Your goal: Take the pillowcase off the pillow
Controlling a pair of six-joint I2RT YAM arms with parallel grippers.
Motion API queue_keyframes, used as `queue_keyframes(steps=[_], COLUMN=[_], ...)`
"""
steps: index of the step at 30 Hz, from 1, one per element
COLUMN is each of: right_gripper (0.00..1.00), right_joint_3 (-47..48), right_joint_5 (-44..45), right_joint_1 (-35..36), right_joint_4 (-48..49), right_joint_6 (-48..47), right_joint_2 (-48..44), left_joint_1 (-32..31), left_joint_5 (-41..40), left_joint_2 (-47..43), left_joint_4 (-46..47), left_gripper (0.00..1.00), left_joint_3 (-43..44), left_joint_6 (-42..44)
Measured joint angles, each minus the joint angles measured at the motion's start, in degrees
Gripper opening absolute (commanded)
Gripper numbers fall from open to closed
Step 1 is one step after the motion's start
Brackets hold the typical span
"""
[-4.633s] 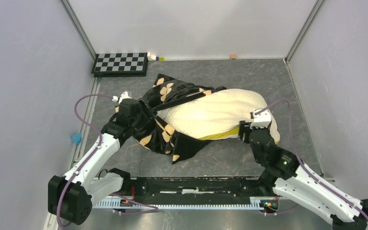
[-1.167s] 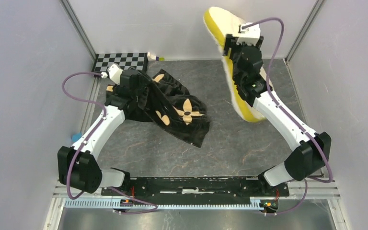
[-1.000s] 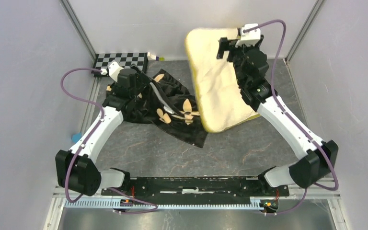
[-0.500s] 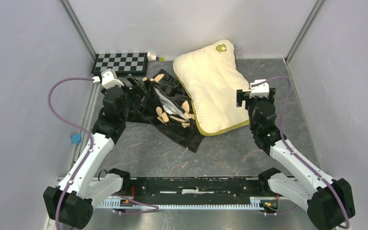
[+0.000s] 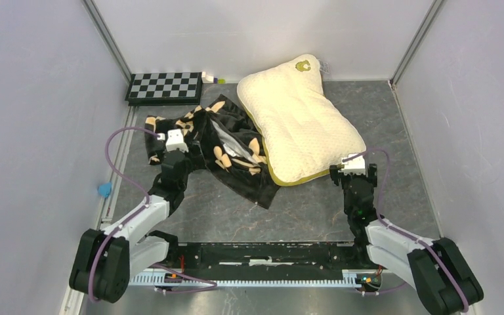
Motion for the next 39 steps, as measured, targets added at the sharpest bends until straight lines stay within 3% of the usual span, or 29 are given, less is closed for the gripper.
queue_keyframes(steps=[7, 12, 19, 26, 27, 29, 31, 34, 35, 36, 39], right_gripper=[0.98, 0.97, 0.97, 0.93, 0.98, 0.98, 0.98, 0.98, 0.98, 0.98, 0.98], right_joint_3=[-1.86, -1.86, -1.86, -1.86, -1.86, -1.86, -1.86, -1.86, -1.86, -1.86, -1.86], right_joint_5=[3.85, 4.94, 7.37, 2.34, 1.77, 0.63, 0.09, -0.68, -0.85, -0.96, -1.05], right_joint_1=[-0.15, -2.25, -3.82, -8.2, -8.66, -9.07, -9.2, -9.27, -9.27, -9.29, -9.29], right_joint_4=[19.63, 27.28, 41.77, 44.41, 43.8, 43.6, 43.74, 43.78, 43.76, 43.76, 43.76], right_joint_6=[-5.38, -6.69, -6.84, -5.57, -5.22, -4.85, -4.63, -4.26, -4.2, -4.2, -4.15], right_joint_2=[12.59, 17.94, 24.0, 26.93, 27.15, 27.15, 27.15, 27.15, 27.15, 27.15, 27.15], left_joint_1=[1.03, 5.11, 6.86, 7.08, 7.13, 7.13, 7.52, 9.42, 10.03, 10.56, 10.91], left_joint_5=[-1.68, 0.42, 4.13, 4.61, 4.57, 4.55, 4.7, 7.58, 8.41, 8.96, 10.19], left_joint_2=[7.5, 12.72, 17.99, 21.55, 22.95, 23.65, 23.96, 25.55, 25.97, 26.23, 26.34], left_joint_4=[9.84, 17.4, 18.8, 24.85, 26.97, 29.07, 31.19, 35.34, 35.39, 35.82, 37.11], left_gripper=[1.0, 1.0, 1.0, 0.99, 0.99, 1.0, 0.88, 0.89, 0.98, 1.0, 1.0], left_joint_3=[-2.67, -3.04, -2.71, -2.54, -2.78, -3.76, -4.7, -5.49, -5.51, -5.62, -5.81], left_joint_6=[6.51, 7.15, 7.17, 10.6, 11.08, 11.43, 11.58, 11.85, 11.89, 11.91, 11.98])
